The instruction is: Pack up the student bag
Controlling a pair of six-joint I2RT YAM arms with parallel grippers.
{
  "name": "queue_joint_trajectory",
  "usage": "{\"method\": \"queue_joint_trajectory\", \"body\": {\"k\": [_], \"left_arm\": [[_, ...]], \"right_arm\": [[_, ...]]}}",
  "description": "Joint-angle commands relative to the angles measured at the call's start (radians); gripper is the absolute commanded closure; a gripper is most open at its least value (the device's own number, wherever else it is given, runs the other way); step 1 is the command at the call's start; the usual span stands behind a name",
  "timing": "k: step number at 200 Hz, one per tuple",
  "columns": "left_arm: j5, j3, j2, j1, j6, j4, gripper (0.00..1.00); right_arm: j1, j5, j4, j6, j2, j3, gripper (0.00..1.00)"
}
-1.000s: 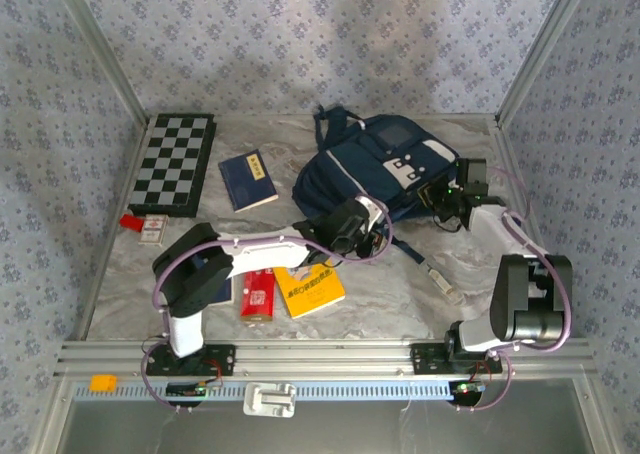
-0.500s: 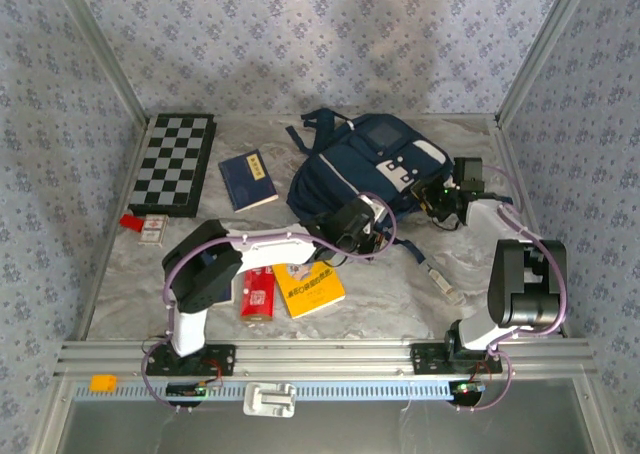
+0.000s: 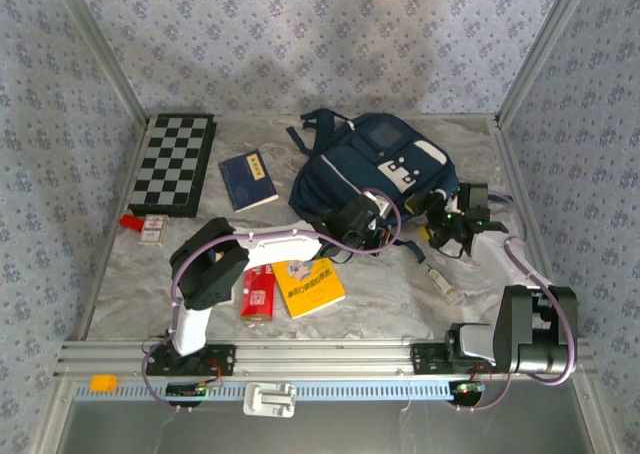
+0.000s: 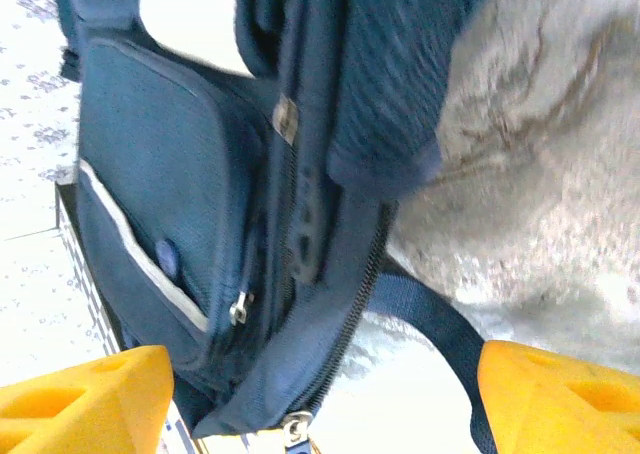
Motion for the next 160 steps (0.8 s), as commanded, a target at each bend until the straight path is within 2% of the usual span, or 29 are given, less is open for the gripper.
{"method": "queue_joint_trajectory", "body": {"k": [1,23,54,74,113,136,160], "left_arm": [[0.014,0.044,0.0,0.004,-0.012,0.03,1.0],[0.03,0.052,0.001,0.003,-0.013,0.029,1.0],[0.034,0.067,0.002,0.003,-0.008,0.018,1.0],[0.036,0.067,-0.002,0.002,-0.004,0.013,1.0],[0.018,0.035,-0.03,0.004,0.017,-0.018,1.0],[0.003,-0.013,-0.062,0.008,0.034,-0.039,1.0],[-0.075,-0.069,-0.097,0.019,0.072,-0.073,1.0]], "right_arm": [[0.037,-0.022,0.093,0.086,0.032,-0.014,0.24],[0.071,-0.001,0.155,0.109,0.098,0.022,0.3],[0.089,0.023,0.198,0.109,0.196,0.066,0.47],[0.078,0.032,0.204,0.094,0.22,0.077,0.69],[0.042,0.022,0.115,0.003,0.225,0.139,0.97],[0.006,-0.008,0.082,-0.034,0.215,0.165,1.0],[-0.033,-0.037,0.013,-0.094,0.216,0.216,1.0]]}}
